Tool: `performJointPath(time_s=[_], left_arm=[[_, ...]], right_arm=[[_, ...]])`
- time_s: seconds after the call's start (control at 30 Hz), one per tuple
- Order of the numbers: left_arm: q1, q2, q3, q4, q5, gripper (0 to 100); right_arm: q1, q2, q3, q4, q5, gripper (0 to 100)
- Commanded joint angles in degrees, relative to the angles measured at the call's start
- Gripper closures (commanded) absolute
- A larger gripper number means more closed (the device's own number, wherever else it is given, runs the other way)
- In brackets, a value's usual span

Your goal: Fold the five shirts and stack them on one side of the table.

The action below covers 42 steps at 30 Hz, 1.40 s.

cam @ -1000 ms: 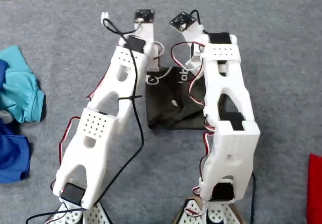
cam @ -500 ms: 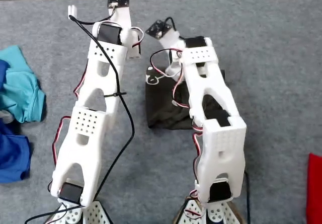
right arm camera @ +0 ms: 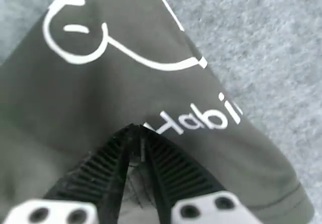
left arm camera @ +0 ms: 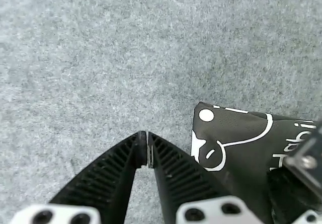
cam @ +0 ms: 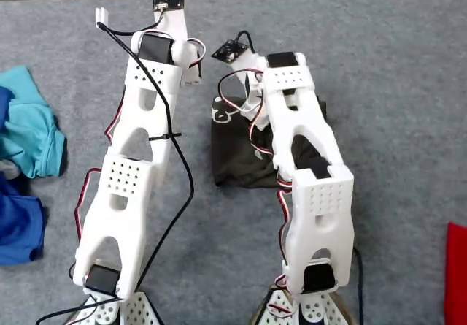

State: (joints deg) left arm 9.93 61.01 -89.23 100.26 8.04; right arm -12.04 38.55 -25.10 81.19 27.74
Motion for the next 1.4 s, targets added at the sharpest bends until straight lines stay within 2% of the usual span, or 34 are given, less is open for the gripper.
performJointPath(time_s=[0.0, 0.43, 0.67, 0.87, 1.0, 1.13, 1.37], left_arm=[[-0.4, -0.8, -0.2, 0.5, 0.1, 97], [-0.4, 2.2, -0.3, 0.5, 0.0, 97], [-0.4, 4.1, -0.3, 0.5, 0.0, 97], [-0.4, 4.1, -0.4, 0.5, 0.0, 97], [-0.4, 4.1, -0.4, 0.5, 0.0, 97], [-0.4, 3.6, -0.7, 0.5, 0.0, 97], [-1.8, 3.6, -0.4, 0.5, 0.1, 98]], right_arm=[[2.6, -0.3, -4.7, 4.2, 0.1, 99.2], [12.4, -0.3, -1.4, 13.2, 8.4, 99.3], [18.3, -0.4, -1.1, 20.2, 10.6, 99.3], [20.8, -6.3, 4.5, 20.9, 11.5, 99.3], [18.9, -14.8, 8.8, 18.8, 13.5, 99.3], [13.4, -20.4, 8.7, 13.5, 13.6, 99.3], [5.6, -12.8, 8.3, -1.8, 13.3, 99.2]])
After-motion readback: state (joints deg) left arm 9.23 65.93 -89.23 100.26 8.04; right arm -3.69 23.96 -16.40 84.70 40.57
